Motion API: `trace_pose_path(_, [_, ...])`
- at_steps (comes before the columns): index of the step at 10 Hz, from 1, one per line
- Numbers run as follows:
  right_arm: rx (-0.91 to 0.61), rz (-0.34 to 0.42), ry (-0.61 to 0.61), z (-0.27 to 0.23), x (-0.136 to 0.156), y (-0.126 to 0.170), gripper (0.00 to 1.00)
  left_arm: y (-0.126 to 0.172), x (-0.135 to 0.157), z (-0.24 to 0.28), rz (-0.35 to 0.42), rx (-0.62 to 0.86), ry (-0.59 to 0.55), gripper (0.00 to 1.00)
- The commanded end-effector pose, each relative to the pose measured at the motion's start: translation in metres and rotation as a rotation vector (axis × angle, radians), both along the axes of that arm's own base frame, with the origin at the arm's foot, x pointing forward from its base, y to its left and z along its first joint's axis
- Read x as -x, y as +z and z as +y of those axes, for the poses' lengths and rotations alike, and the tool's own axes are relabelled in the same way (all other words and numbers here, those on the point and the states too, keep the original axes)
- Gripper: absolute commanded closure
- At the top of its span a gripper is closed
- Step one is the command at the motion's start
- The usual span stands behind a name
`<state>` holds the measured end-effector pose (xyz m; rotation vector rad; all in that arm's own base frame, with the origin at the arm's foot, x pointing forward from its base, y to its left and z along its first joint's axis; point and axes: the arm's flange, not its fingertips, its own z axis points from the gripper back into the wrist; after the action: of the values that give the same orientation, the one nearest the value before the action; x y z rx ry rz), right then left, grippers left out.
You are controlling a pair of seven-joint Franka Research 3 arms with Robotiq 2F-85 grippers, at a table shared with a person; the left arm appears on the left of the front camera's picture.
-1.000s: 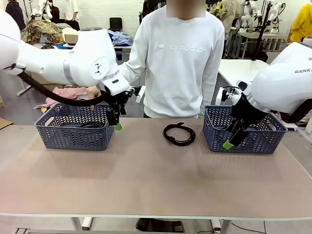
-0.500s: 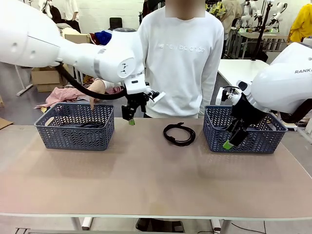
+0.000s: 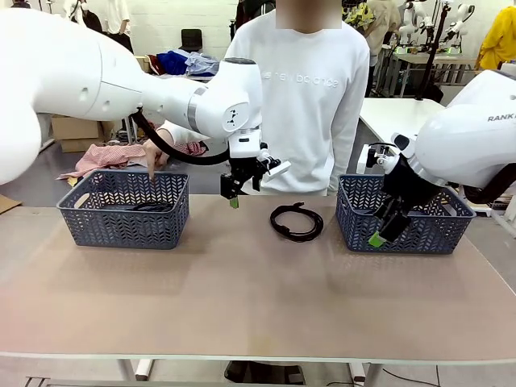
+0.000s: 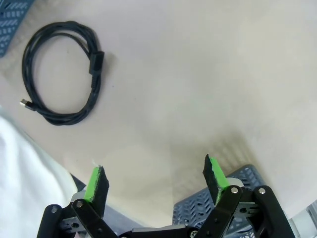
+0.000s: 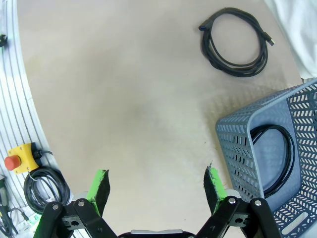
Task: Organize the cables according to human instructions.
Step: Pick up a bundle of cables and place it in the basket indicated by the human.
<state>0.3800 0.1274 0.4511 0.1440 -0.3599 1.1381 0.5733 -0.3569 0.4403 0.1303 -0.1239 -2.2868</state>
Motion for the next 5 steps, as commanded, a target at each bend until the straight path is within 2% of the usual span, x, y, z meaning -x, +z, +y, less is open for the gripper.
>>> trace_pose_path(1, [0.005, -0.002, -0.007, 0.0017, 0.0009, -0.0006, 0.0, -0.0017, 0.0061, 0.0009, 0.001, -0.004, -0.004, 0.0])
trace_pose_path(5, [0.005, -0.002, -0.007, 0.0017, 0.0009, -0.0006, 0.0, -0.0017, 0.0061, 0.0009, 0.001, -0.004, -0.004, 0.0])
